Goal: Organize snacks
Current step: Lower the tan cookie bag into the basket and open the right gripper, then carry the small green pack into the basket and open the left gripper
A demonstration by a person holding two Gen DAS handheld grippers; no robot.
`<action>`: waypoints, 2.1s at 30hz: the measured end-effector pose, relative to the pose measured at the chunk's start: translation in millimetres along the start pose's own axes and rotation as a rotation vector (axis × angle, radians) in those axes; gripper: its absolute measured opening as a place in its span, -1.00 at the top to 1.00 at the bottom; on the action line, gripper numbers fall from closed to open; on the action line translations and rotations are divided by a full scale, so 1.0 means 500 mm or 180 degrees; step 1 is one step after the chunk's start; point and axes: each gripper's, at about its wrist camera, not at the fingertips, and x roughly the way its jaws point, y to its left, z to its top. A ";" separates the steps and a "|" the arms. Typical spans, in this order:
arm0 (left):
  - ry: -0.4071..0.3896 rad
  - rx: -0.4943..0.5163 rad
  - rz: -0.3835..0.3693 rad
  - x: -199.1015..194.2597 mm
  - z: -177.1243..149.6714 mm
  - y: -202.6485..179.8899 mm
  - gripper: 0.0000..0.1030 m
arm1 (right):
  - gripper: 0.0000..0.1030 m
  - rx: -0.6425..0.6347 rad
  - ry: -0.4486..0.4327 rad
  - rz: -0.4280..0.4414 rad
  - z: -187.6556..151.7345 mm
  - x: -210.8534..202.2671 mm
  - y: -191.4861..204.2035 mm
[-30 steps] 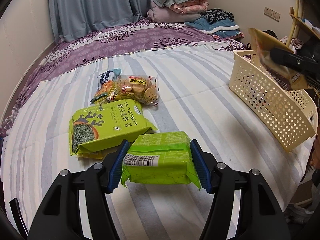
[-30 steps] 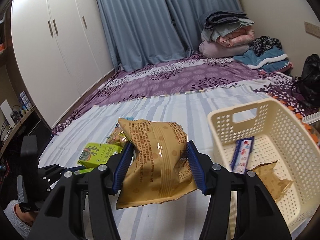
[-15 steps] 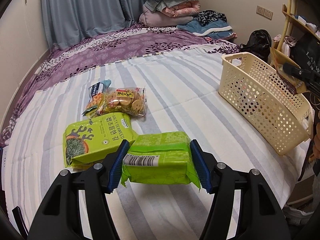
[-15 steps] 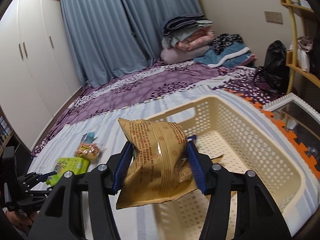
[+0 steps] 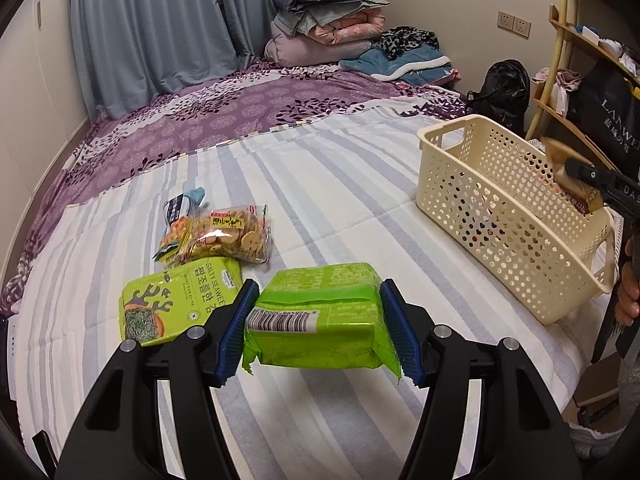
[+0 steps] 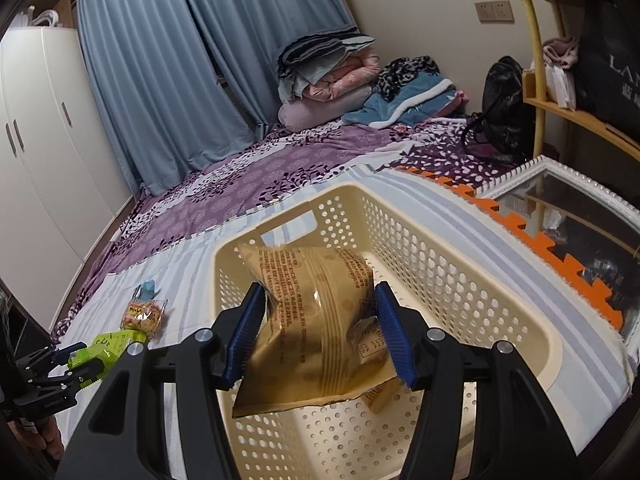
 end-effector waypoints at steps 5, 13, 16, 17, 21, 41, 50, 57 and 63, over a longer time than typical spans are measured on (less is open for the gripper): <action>-0.0045 0.0061 -0.0007 -0.004 0.021 -0.013 -0.24 | -0.31 0.0119 0.0007 0.0015 -0.007 0.007 -0.017; -0.0225 0.0172 -0.0134 -0.024 0.075 -0.057 -0.24 | -0.31 0.0163 -0.0065 -0.0012 -0.005 -0.001 -0.030; -0.0292 0.0233 -0.0236 -0.032 0.097 -0.085 -0.24 | -0.32 0.0206 -0.0091 -0.0025 -0.005 -0.004 -0.034; -0.0312 0.0254 -0.0272 -0.033 0.104 -0.095 -0.24 | -0.35 0.0223 -0.0100 -0.0026 -0.005 -0.006 -0.037; -0.0375 0.0384 -0.0435 -0.033 0.132 -0.149 -0.24 | -0.38 0.0263 -0.0138 -0.0039 -0.005 -0.012 -0.047; -0.0235 0.0926 -0.1217 0.021 0.157 -0.386 -0.24 | -0.40 0.0501 -0.0364 -0.0128 0.012 -0.052 -0.100; -0.0160 0.0886 -0.1237 0.041 0.149 -0.395 -0.70 | -0.40 0.0558 -0.0368 -0.0151 0.017 -0.052 -0.113; -0.0174 0.0789 -0.1188 0.032 0.156 -0.369 -0.78 | -0.41 0.0545 -0.0342 -0.0120 0.018 -0.044 -0.098; -0.0221 0.0712 -0.1172 0.022 0.158 -0.345 -0.91 | -0.56 0.0469 -0.0354 -0.0108 0.019 -0.046 -0.076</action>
